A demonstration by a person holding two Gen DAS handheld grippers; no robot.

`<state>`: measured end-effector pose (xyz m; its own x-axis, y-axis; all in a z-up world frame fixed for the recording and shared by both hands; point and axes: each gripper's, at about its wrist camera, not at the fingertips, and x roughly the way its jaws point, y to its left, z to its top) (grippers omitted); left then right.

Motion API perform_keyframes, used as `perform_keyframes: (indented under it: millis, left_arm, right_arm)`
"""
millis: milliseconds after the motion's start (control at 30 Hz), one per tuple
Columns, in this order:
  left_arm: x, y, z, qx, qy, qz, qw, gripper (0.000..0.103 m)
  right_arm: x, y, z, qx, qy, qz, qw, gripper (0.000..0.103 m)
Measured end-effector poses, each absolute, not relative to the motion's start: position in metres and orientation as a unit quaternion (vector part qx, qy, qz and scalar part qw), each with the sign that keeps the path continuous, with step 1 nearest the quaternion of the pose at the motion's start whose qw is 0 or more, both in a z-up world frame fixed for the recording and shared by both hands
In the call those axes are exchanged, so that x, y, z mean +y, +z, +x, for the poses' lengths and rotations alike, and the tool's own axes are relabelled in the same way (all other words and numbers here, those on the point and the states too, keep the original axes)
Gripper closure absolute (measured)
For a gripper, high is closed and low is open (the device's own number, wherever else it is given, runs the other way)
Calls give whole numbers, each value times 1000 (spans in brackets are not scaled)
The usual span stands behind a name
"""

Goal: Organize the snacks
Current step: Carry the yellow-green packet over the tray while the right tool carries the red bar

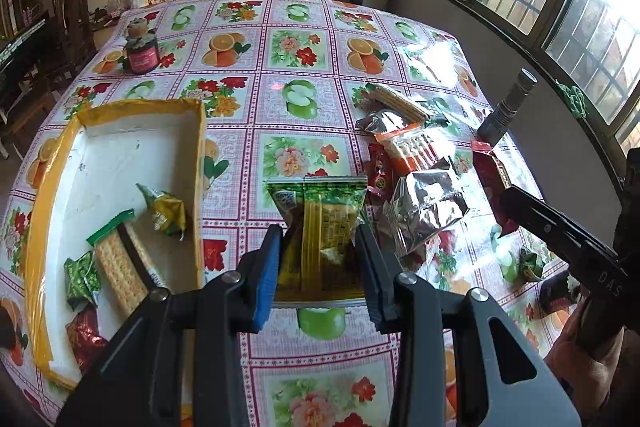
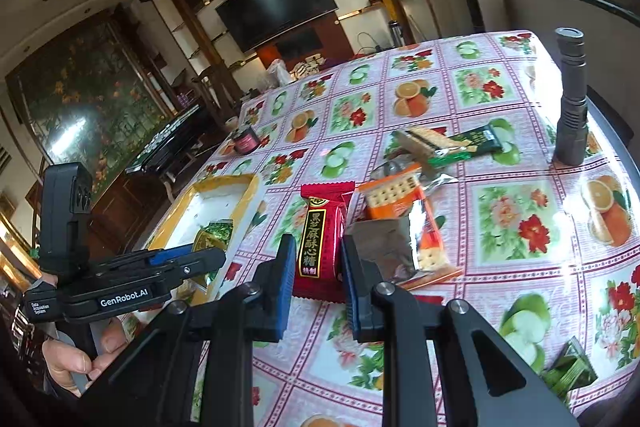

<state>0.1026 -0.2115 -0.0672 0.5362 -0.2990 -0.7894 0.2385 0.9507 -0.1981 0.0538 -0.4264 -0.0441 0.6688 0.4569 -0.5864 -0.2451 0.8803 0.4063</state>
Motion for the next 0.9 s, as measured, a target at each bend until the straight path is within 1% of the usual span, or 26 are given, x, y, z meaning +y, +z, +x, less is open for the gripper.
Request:
perform_keyframes:
  millis: [333, 633, 900]
  left_arm:
    - [-178, -68, 77, 446, -118, -25, 887, 64]
    - [-151, -73, 71, 448, -91, -34, 889, 64]
    - [-138, -72, 65, 440, -64, -21, 895, 64]
  right_arm:
    - [-406, -41, 43, 358, 213, 137, 899, 82]
    - [-389, -41, 40, 359, 229, 128, 896, 82]
    - [-369, -44, 41, 367, 247, 118, 889, 82]
